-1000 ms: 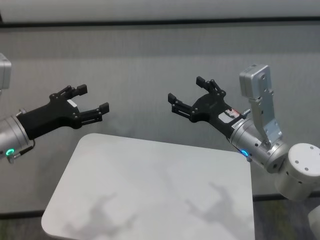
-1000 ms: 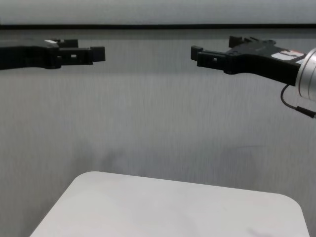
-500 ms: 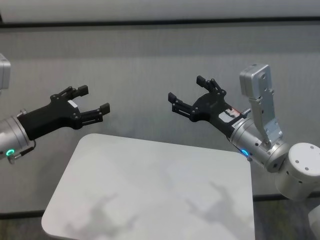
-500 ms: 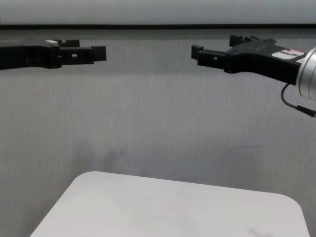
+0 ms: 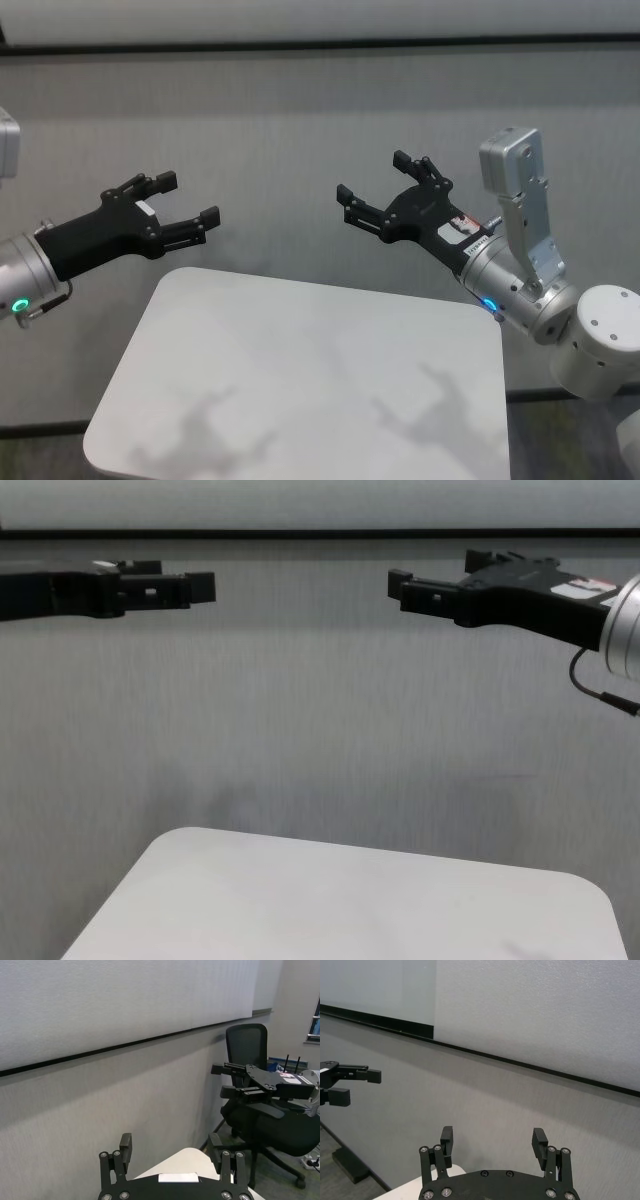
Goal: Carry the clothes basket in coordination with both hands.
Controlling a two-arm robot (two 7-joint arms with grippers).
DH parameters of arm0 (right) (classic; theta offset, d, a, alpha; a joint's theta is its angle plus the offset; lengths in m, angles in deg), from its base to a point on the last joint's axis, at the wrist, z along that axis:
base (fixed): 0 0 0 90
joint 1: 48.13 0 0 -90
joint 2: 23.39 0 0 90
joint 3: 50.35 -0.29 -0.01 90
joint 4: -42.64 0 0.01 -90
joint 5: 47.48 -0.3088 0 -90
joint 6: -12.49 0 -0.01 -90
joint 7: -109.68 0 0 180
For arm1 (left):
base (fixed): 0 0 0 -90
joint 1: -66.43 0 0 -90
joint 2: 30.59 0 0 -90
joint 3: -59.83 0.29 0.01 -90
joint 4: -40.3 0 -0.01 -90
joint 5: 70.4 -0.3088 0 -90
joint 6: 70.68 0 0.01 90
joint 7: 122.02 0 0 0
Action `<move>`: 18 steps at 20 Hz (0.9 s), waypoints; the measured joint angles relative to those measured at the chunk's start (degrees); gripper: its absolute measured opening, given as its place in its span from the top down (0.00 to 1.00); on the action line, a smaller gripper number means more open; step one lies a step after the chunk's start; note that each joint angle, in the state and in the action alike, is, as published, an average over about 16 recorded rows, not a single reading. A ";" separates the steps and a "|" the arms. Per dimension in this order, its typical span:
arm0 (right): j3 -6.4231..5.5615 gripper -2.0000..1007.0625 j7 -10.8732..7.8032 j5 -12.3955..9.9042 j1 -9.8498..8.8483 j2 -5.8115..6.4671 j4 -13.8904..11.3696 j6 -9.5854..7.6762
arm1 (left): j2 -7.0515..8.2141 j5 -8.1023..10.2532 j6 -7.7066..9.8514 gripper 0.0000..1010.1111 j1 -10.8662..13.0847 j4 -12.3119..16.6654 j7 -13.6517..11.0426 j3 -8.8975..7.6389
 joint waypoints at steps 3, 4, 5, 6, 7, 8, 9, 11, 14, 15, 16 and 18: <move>-0.05 0.01 0.17 -0.14 -0.28 0.19 -0.42 -0.16 | 0.16 0.22 -0.26 0.01 -0.03 0.21 -0.35 0.19; -0.06 0.01 0.24 -0.18 -0.38 0.27 -0.59 -0.23 | 0.24 0.26 -0.36 0.01 -0.05 0.31 -0.44 0.28; -0.08 0.01 0.30 -0.23 -0.49 0.35 -0.76 -0.30 | 0.31 0.29 -0.46 0.01 -0.07 0.41 -0.54 0.37; -0.09 0.01 0.37 -0.27 -0.59 0.43 -0.93 -0.36 | 0.39 0.33 -0.56 0.01 -0.09 0.51 -0.63 0.46; -0.11 0.01 0.43 -0.32 -0.70 0.51 -1.10 -0.43 | 0.46 0.36 -0.66 0.01 -0.11 0.61 -0.73 0.54; -0.12 0.01 0.49 -0.36 -0.80 0.59 -1.27 -0.50 | 0.54 0.40 -0.76 0.01 -0.13 0.71 -0.83 0.63; -0.14 0.01 0.55 -0.41 -0.91 0.67 -1.44 -0.56 | 0.61 0.44 -0.87 0.01 -0.15 0.80 -0.94 0.72; -0.16 0.01 0.68 -0.49 -1.12 0.82 -1.76 -0.69 | 0.74 0.53 -1.04 0.01 -0.18 0.99 -1.11 0.89; -0.20 0.01 0.85 -0.56 -1.37 1.00 -2.16 -0.85 | 0.90 0.59 -1.22 0.01 -0.23 1.21 -1.19 1.09; -0.20 0.01 0.88 -0.56 -1.41 1.04 -2.24 -0.88 | 0.94 0.58 -1.26 0.01 -0.24 1.26 -1.18 1.15; -0.20 0.01 0.89 -0.55 -1.44 1.07 -2.29 -0.90 | 0.97 0.55 -1.29 0.01 -0.25 1.31 -1.16 1.19; -0.20 0.01 0.90 -0.54 -1.46 1.09 -2.35 -0.91 | 1.00 0.51 -1.31 0.01 -0.28 1.35 -1.15 1.23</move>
